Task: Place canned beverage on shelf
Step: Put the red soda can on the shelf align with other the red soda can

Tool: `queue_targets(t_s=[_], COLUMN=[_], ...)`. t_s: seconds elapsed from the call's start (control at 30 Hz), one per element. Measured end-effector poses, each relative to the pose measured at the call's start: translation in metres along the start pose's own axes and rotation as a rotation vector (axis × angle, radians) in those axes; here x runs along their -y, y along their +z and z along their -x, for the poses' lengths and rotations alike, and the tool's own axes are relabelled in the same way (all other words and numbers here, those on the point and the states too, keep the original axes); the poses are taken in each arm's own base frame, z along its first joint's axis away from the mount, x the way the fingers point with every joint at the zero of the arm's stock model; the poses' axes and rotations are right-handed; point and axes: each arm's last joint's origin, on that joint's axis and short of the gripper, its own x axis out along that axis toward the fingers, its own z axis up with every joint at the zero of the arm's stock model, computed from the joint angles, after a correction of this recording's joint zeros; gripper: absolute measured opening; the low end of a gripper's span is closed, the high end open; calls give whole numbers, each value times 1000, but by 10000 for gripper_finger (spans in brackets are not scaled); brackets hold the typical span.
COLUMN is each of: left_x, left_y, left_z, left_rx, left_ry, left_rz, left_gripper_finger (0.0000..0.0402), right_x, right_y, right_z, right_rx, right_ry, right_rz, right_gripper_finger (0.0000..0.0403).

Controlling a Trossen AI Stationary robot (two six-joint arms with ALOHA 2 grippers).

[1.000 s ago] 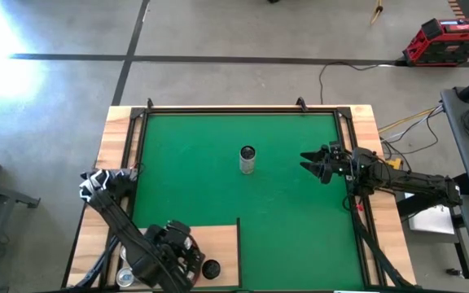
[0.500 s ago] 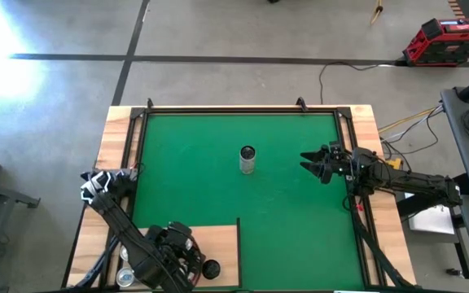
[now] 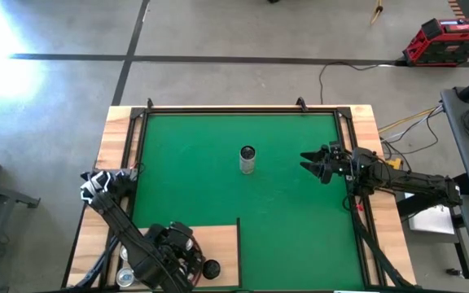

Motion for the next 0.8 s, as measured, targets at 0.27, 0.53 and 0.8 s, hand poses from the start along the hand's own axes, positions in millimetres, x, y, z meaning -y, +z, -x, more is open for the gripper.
queue_targets(t_s=[0.27, 0.53, 0.8], left_x=[0, -1, -1], left_y=[1, -1, -2], left_z=[1, 2, 2], left_rx=[17, 16, 15], left_ry=[-7, -11, -13], left_rz=[-46, -49, -54], left_gripper_finger=[284, 284, 284], right_x=[0, 0, 0], right_y=[0, 0, 0], right_z=[0, 0, 0], right_rx=[0, 0, 0], right_ry=[0, 0, 0], right_rz=[0, 0, 0], right_gripper_finger=[318, 318, 318])
